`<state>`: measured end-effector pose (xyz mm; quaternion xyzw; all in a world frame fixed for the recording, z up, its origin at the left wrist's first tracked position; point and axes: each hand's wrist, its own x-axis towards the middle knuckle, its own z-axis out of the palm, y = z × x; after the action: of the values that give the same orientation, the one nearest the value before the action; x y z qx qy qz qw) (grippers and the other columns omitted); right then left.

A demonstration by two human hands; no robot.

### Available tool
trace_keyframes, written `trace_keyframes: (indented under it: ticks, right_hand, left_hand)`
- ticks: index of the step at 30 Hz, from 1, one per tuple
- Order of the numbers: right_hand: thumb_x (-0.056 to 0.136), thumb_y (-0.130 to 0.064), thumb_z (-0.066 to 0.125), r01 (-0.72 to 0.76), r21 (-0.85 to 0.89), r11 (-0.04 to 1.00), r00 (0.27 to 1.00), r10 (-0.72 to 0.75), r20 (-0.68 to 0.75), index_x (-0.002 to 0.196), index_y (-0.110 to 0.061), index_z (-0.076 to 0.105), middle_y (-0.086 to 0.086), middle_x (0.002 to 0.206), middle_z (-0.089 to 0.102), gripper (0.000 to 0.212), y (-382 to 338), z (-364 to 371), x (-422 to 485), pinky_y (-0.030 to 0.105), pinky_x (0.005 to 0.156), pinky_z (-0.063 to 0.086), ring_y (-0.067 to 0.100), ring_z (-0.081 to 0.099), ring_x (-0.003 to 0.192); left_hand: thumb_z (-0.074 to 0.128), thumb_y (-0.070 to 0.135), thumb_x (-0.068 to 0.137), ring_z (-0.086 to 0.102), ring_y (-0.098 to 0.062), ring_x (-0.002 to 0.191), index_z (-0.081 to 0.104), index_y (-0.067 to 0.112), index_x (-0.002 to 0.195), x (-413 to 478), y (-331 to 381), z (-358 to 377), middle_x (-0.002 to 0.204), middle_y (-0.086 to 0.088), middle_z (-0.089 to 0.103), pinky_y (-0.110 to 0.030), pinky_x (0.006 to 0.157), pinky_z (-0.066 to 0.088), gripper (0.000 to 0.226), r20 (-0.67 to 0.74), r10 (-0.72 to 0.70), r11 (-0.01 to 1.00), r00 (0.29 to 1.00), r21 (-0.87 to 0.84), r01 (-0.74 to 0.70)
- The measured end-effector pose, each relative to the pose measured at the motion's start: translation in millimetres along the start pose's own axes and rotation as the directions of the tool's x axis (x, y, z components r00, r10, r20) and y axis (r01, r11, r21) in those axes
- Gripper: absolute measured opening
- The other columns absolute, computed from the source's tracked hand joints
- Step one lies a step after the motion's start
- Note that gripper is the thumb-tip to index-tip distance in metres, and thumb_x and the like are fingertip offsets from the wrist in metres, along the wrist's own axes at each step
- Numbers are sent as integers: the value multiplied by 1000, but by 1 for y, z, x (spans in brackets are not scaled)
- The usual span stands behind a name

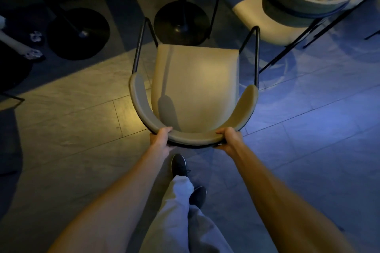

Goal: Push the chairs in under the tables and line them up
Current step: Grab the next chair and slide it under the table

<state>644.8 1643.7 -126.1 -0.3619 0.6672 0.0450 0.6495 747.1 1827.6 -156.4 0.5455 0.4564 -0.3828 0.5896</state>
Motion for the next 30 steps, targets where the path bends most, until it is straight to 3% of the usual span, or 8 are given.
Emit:
trace_keyframes:
  ticks: [4, 9, 13, 18, 21, 24, 28, 30]
  right_hand:
    - [77, 13, 58, 41, -42, 998, 999, -42, -4, 121, 0, 53, 20, 106, 61, 46, -28, 17, 0, 62, 74, 57, 39, 59, 96]
    - [77, 13, 57, 106, -85, 991, 994, -106, -2, 102, -7, 50, 19, 101, 60, 33, -66, 38, 3, 62, 76, 57, 38, 58, 94]
    - [77, 12, 57, 127, -116, 985, 992, -126, 13, 115, -3, 52, 19, 107, 61, 41, -98, 55, 4, 49, 58, 57, 43, 59, 104]
    - [81, 11, 56, 127, -150, 980, 991, -119, 61, 91, -9, 51, 18, 97, 60, 23, -132, 74, 21, 60, 80, 56, 40, 57, 101]
    - [75, 10, 62, 131, -180, 975, 991, -125, 40, 104, -3, 55, 21, 105, 64, 33, -149, 83, 37, 57, 66, 59, 43, 61, 100]
    - [73, 9, 64, 125, -216, 968, 992, -114, 63, 120, -3, 52, 22, 112, 63, 49, -173, 92, 48, 49, 54, 58, 44, 60, 103]
    - [73, 8, 65, 117, -256, 959, 992, -100, 81, 124, -3, 52, 21, 117, 62, 53, -208, 101, 62, 49, 55, 59, 43, 60, 105]
    - [70, 7, 67, 122, -278, 953, 991, -101, 87, 126, -2, 49, 23, 120, 60, 60, -223, 106, 72, 50, 52, 59, 44, 60, 105]
  left_hand:
    - [69, 4, 85, 64, -34, 102, 48, 8, 132, 6, 17, 7, 120, -20, 64, -48, 58, 54, 52, 7, -22, 998, 1000, -65, 23]
    - [69, 5, 86, 63, -34, 102, 48, 8, 134, 14, 37, 24, 121, -19, 63, -49, 57, 54, 52, 38, -41, 990, 998, -135, 46]
    - [67, 6, 88, 62, -32, 97, 50, 6, 131, 18, 60, 43, 114, -18, 63, -47, 57, 53, 47, 55, -26, 992, 998, -121, 32]
    - [67, 8, 87, 63, -33, 101, 50, 6, 133, 26, 91, 65, 114, -18, 64, -48, 57, 54, 49, 45, -15, 988, 999, -154, 22]
    - [67, 7, 87, 63, -32, 99, 49, 6, 134, 31, 102, 80, 116, -18, 64, -45, 55, 53, 51, 16, -5, 983, 1000, -183, 8]
    - [68, 5, 86, 63, -34, 104, 48, 7, 135, 36, 112, 98, 122, -19, 63, -46, 59, 54, 53, -2, -12, 974, 1000, -228, 11]
    - [65, 5, 89, 61, -34, 109, 49, 5, 135, 40, 126, 123, 125, -19, 62, -51, 86, 55, 49, 13, -27, 963, 1000, -268, 29]
    - [65, 4, 89, 61, -34, 109, 49, 6, 136, 46, 133, 134, 125, -19, 62, -51, 87, 54, 50, 6, -26, 957, 1000, -290, 26]
